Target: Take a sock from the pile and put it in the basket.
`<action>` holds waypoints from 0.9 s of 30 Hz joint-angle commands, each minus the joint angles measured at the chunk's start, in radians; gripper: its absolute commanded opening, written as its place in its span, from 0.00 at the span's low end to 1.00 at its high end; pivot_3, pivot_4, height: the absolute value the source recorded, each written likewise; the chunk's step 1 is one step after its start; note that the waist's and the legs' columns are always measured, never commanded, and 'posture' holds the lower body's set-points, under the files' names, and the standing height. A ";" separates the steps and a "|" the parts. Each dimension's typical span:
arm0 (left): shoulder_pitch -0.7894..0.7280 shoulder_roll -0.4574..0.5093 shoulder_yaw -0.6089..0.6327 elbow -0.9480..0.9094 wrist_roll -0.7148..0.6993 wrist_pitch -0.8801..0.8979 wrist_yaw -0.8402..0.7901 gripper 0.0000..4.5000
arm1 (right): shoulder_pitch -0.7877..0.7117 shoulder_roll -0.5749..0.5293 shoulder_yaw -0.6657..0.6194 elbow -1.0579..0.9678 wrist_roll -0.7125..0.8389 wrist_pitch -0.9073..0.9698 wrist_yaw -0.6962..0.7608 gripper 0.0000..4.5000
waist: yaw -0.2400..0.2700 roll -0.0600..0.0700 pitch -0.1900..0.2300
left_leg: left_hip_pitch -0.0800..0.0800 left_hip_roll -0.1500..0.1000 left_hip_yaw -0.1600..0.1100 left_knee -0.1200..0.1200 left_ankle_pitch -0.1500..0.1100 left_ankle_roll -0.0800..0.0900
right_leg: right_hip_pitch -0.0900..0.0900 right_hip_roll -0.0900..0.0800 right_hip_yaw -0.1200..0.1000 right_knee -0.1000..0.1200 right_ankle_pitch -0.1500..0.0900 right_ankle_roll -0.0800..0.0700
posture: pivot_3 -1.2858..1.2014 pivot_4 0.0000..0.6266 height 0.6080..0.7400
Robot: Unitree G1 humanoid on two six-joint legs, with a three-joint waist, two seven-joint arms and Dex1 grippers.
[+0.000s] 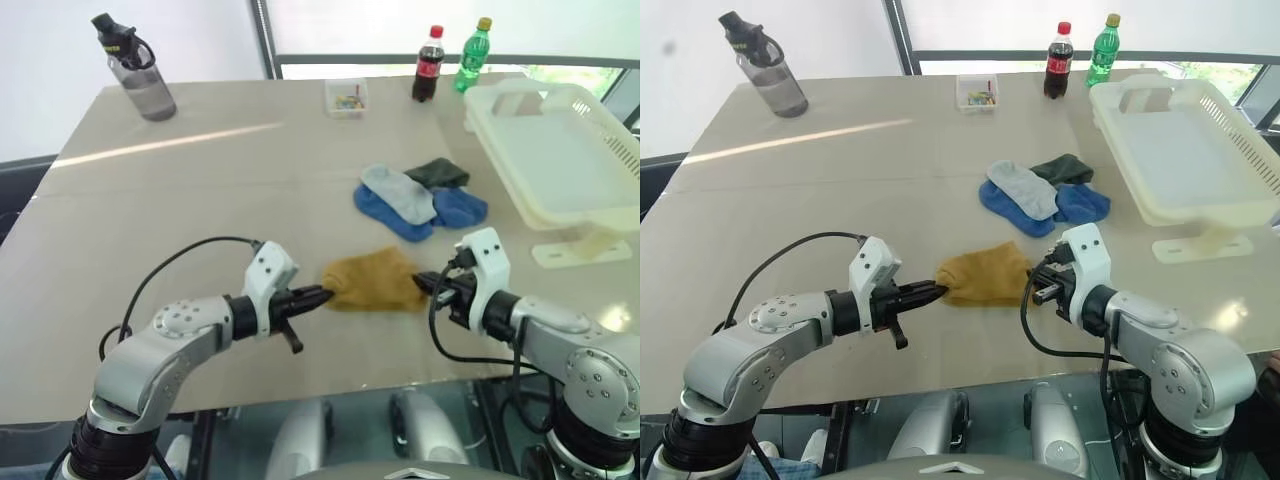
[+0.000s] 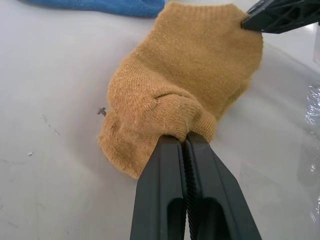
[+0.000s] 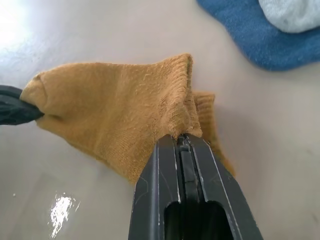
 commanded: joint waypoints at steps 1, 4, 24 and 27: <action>-0.008 0.010 0.012 -0.053 -0.027 0.005 0.009 0.01 | 0.006 0.005 -0.016 -0.043 0.029 0.007 -0.016 0.00 | 0.000 0.000 0.000 | 0.000 0.000 0.000 0.000 0.000 0.000 | 0.000 0.000 0.000 0.000 0.000 0.000 | 0.52 0.24 1.00; -0.005 0.006 0.013 -0.069 -0.044 0.021 0.019 0.01 | 0.015 0.001 -0.017 -0.047 0.041 0.007 -0.026 0.00 | 0.000 0.000 0.000 | 0.000 0.000 0.000 0.000 0.000 0.000 | 0.000 0.000 0.000 0.000 0.000 0.000 | 0.52 0.24 1.00; 0.036 -0.008 -0.040 -0.045 -0.025 -0.024 0.056 0.01 | 0.073 -0.046 -0.043 -0.084 0.121 0.007 -0.084 0.00 | 0.011 0.009 0.004 | 0.000 -0.021 -0.039 -0.012 0.006 -0.007 | 0.004 -0.009 -0.018 0.000 -0.008 -0.003 | 0.52 0.24 1.00; 0.043 -0.009 -0.055 -0.032 -0.011 -0.045 0.052 0.01 | 0.080 -0.052 -0.055 -0.088 0.138 0.007 -0.090 0.00 | 0.012 0.009 0.004 | 0.001 -0.021 -0.036 -0.012 0.006 -0.007 | 0.004 -0.009 -0.016 0.000 -0.008 -0.003 | 0.52 0.24 1.00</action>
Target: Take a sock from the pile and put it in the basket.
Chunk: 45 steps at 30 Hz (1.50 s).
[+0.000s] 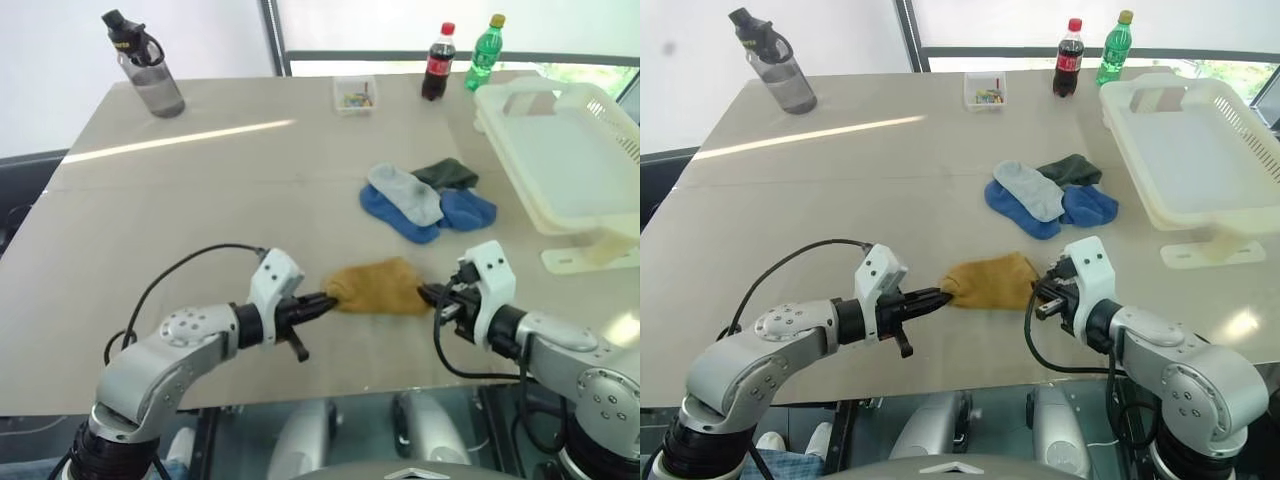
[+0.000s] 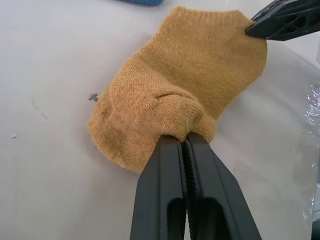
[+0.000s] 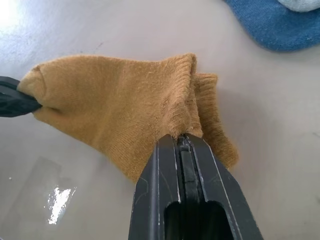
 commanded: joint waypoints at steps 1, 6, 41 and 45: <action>0.012 0.000 -0.012 0.002 0.015 -0.041 -0.008 0.01 | 0.011 -0.008 -0.027 -0.042 0.035 0.007 -0.009 0.00 | 0.000 0.000 0.000 | 0.000 0.000 0.000 0.000 0.000 0.000 | 0.000 0.000 0.000 0.000 0.000 0.000 | 0.52 0.24 1.00; 0.012 0.005 -0.022 0.035 0.048 -0.082 -0.013 0.01 | 0.017 -0.006 -0.033 -0.037 0.056 0.007 -0.030 0.00 | 0.002 0.000 0.000 | 0.001 0.001 0.002 0.000 0.000 0.000 | 0.000 0.001 0.001 0.000 0.000 0.000 | 0.52 0.24 1.00; 0.004 -0.012 -0.080 0.105 0.140 -0.163 -0.027 0.00 | 0.068 -0.275 0.302 0.114 -0.200 -0.653 0.159 0.53 | 0.007 -0.002 -0.001 | 0.001 0.003 0.010 0.000 0.000 0.000 | -0.001 0.003 0.003 0.000 0.000 0.000 | 0.52 0.24 1.00; -0.003 -0.029 -0.087 0.115 0.149 -0.166 -0.018 0.00 | 0.094 -0.274 0.393 0.298 -0.301 -0.843 0.208 0.53 | 0.008 -0.003 -0.002 | 0.002 0.003 0.011 0.000 0.000 0.000 | -0.001 0.003 0.004 0.000 0.000 0.000 | 0.52 0.24 1.00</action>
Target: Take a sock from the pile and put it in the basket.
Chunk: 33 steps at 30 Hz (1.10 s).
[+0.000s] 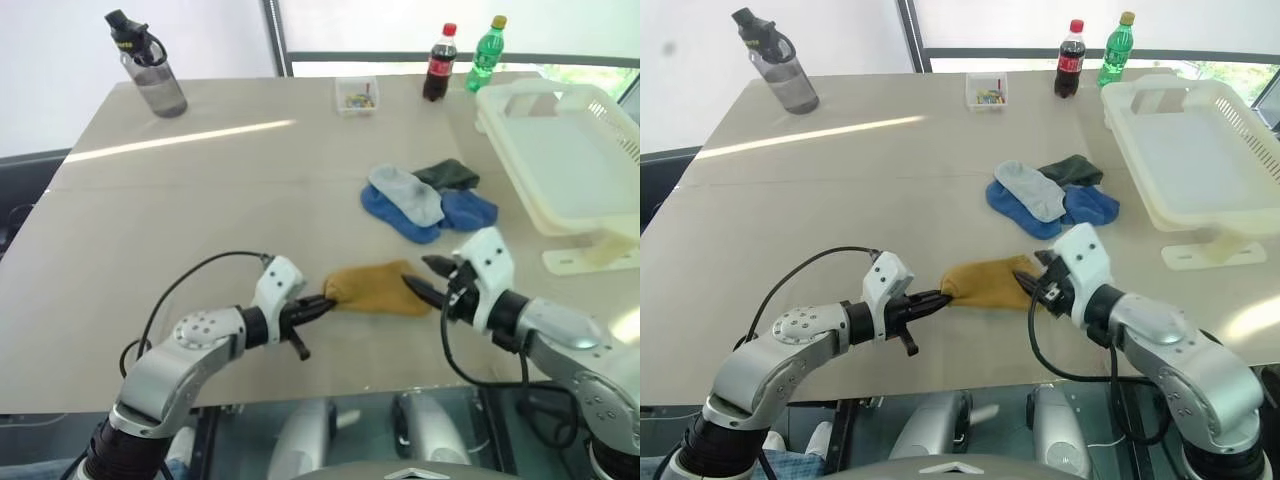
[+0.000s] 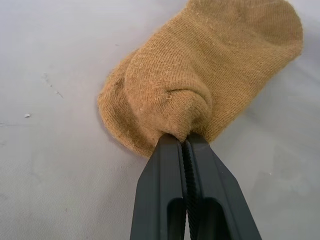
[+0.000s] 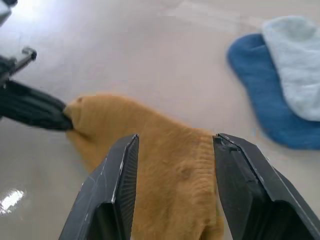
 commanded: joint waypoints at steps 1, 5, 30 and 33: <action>-0.012 -0.016 -0.017 -0.003 0.016 -0.018 0.010 0.00 | 0.010 -0.005 0.073 0.127 -0.093 -0.165 0.049 0.53 | 0.000 0.000 0.000 | 0.000 0.000 0.000 0.000 0.000 0.000 | 0.000 0.000 0.000 0.000 0.000 0.000 | 0.52 0.24 1.00; -0.017 -0.031 -0.021 0.012 0.027 -0.021 0.017 0.00 | 0.031 -0.036 0.145 0.231 -0.163 -0.208 0.091 0.53 | 0.002 0.000 0.000 | 0.000 0.000 0.000 0.000 0.000 0.000 | 0.000 0.000 0.001 0.000 0.000 0.000 | 0.52 0.24 1.00; -0.072 -0.108 0.350 0.104 -0.318 0.343 0.115 0.62 | 0.042 0.000 0.130 0.277 -0.213 -0.212 0.078 0.54 | 0.004 -0.011 -0.010 | 0.004 0.002 -0.003 0.001 0.000 0.000 | 0.001 0.000 0.002 0.004 0.001 0.000 | 0.52 0.24 1.00; -0.087 -0.141 0.411 0.114 -0.403 0.418 0.149 0.79 | 0.043 0.003 0.133 0.278 -0.217 -0.212 0.078 0.54 | 0.003 -0.011 -0.010 | 0.005 0.002 -0.003 0.001 0.000 0.000 | 0.001 0.000 0.003 0.005 0.000 0.000 | 0.52 0.24 1.00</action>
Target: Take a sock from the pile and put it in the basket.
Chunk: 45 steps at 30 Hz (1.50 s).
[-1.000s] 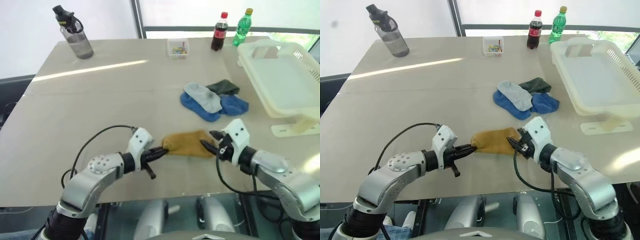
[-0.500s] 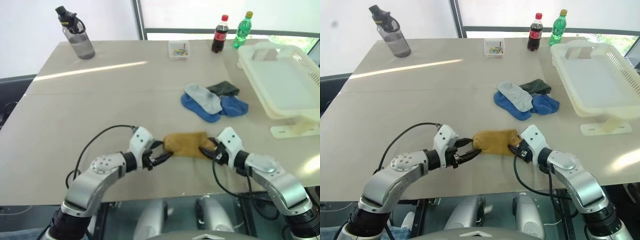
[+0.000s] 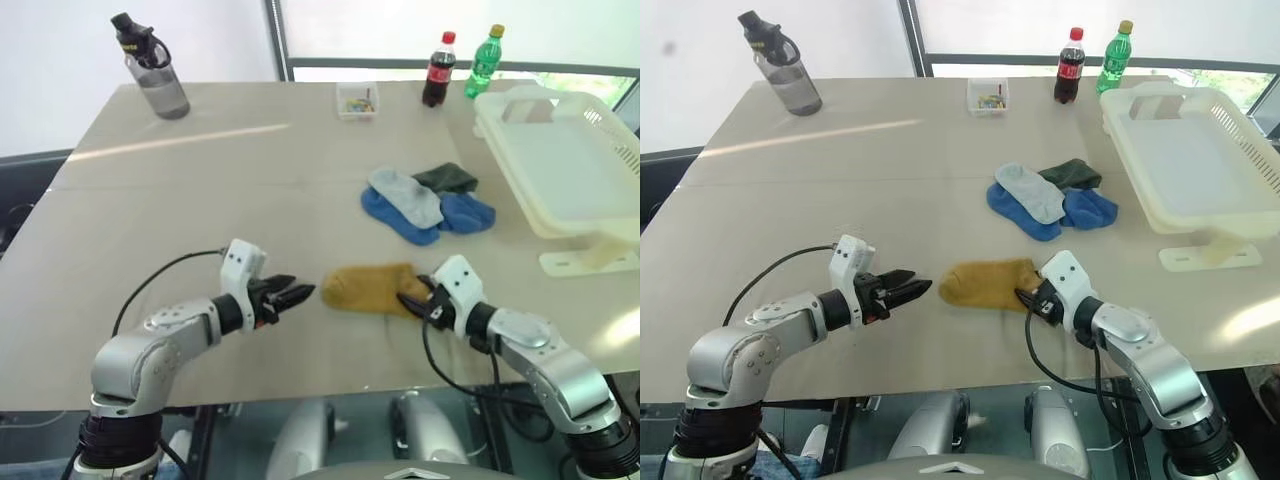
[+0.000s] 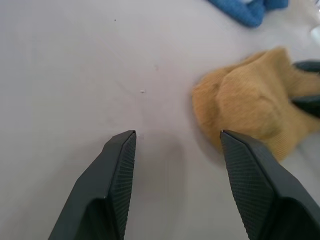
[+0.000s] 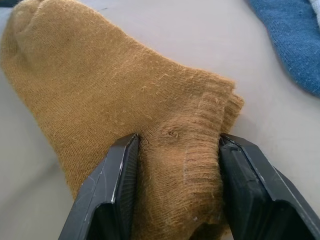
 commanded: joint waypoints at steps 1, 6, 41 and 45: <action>-0.021 -0.031 0.097 0.001 -0.131 0.091 0.038 0.90 | 0.018 -0.002 0.008 0.024 -0.026 0.029 -0.010 0.54 | 0.000 0.000 0.000 | 0.000 0.000 0.000 0.000 0.000 0.000 | 0.000 0.000 0.000 0.001 0.000 0.000 | 0.52 0.24 1.00; -0.043 -0.066 0.166 0.073 -0.223 0.185 0.107 0.99 | 0.016 0.006 0.018 0.027 -0.034 0.031 -0.012 0.54 | 0.000 -0.001 0.000 | 0.002 -0.001 0.001 0.001 0.000 0.000 | 0.000 0.000 0.001 0.003 0.000 0.000 | 0.52 0.24 1.00; -0.334 -0.133 -0.010 0.398 -0.322 0.316 -0.096 0.99 | -0.019 0.054 0.018 0.025 -0.081 0.041 -0.016 0.54 | -0.002 -0.004 -0.003 | 0.010 -0.001 0.003 0.000 0.000 -0.001 | 0.006 0.001 0.004 0.005 -0.003 0.001 | 0.52 0.24 1.00; -0.364 -0.173 0.051 0.421 -0.381 0.305 -0.091 0.99 | -0.019 0.053 0.018 0.026 -0.084 0.040 -0.013 0.54 | -0.001 -0.004 -0.003 | 0.010 -0.001 0.002 0.000 0.000 -0.001 | 0.006 0.001 0.004 0.005 -0.004 0.000 | 0.52 0.24 1.00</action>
